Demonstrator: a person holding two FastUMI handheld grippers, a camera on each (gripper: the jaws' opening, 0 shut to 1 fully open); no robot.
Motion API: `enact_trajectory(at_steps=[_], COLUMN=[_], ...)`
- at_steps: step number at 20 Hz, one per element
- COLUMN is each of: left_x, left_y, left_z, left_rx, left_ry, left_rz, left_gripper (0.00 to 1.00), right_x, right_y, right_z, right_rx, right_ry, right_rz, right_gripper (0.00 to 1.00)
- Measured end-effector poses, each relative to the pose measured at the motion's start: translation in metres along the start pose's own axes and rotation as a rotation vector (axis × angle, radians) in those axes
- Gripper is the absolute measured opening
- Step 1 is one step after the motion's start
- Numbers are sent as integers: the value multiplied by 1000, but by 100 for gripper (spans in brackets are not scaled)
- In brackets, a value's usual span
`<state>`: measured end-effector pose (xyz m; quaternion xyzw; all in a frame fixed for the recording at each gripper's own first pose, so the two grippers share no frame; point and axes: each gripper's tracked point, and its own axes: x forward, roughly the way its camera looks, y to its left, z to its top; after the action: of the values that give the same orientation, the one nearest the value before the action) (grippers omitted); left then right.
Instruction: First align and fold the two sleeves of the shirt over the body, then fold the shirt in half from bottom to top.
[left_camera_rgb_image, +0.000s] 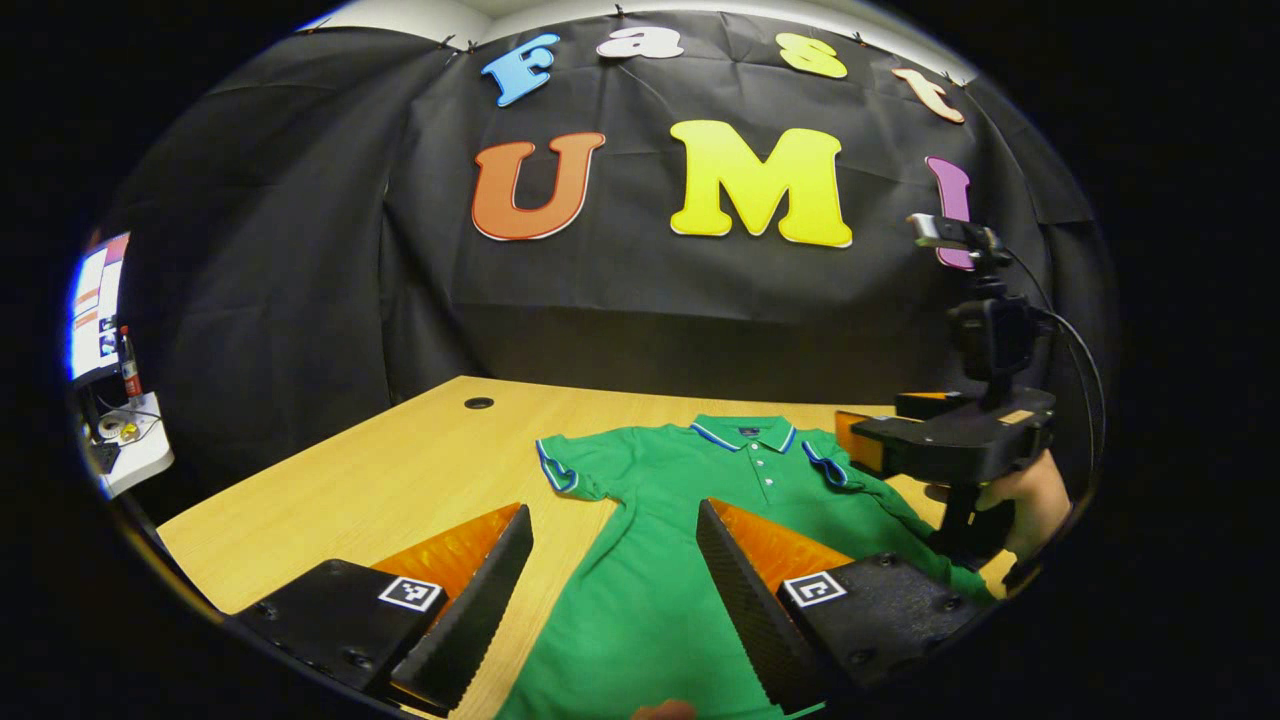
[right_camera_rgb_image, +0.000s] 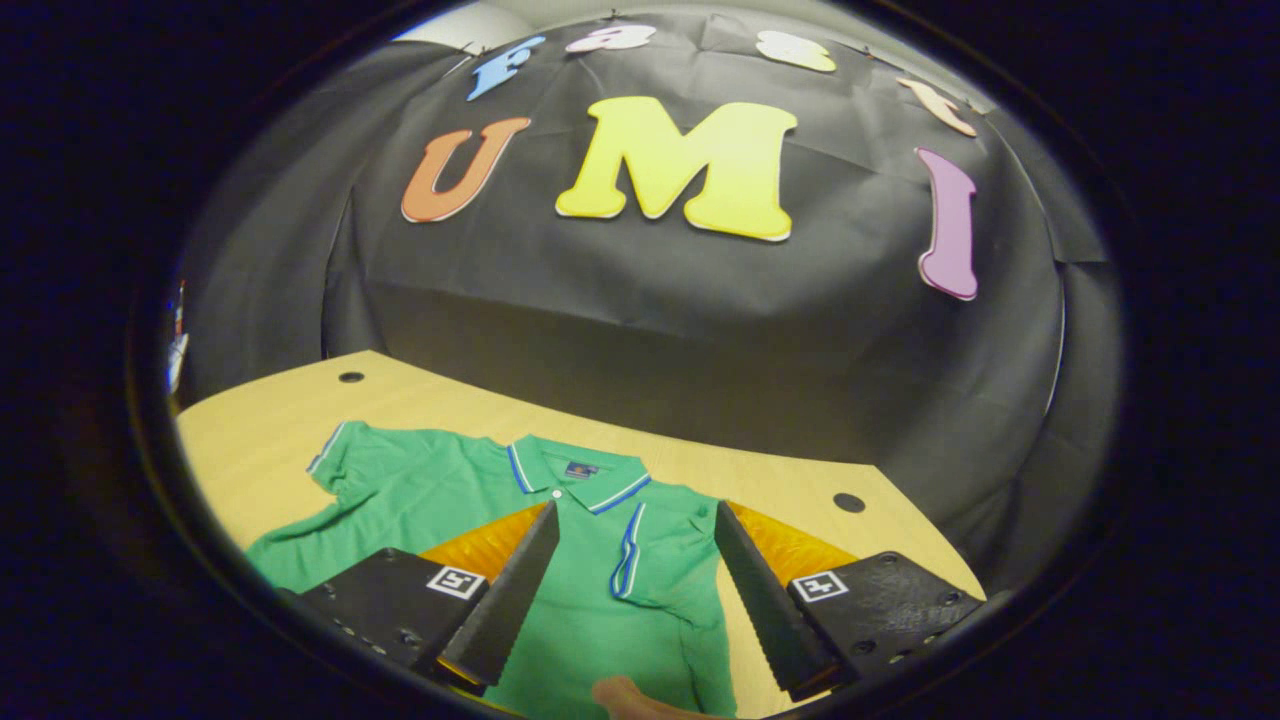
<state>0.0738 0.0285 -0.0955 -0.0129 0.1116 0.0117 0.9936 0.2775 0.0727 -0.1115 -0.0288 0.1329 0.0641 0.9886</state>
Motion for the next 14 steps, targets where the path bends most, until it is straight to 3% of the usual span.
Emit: enact_trajectory(at_steps=[9,12,13,14], left_x=[77,126,142,156], left_y=[33,61,57,55], left_z=[10,8,0,-9], left_rx=[14,55,39,7], left_ry=[45,49,76,112], left_rz=[60,162,149,133], left_gripper=[100,100,100,100], right_x=[-124,-149,-154,-157], right_y=[-42,-55,-57,-61], right_z=[11,-4,-8,-11], right_rx=[116,153,156,149], right_ry=[-186,-224,-229,-236], right_rz=[-10,-15,-9,-3], right_gripper=[95,95,97,93])
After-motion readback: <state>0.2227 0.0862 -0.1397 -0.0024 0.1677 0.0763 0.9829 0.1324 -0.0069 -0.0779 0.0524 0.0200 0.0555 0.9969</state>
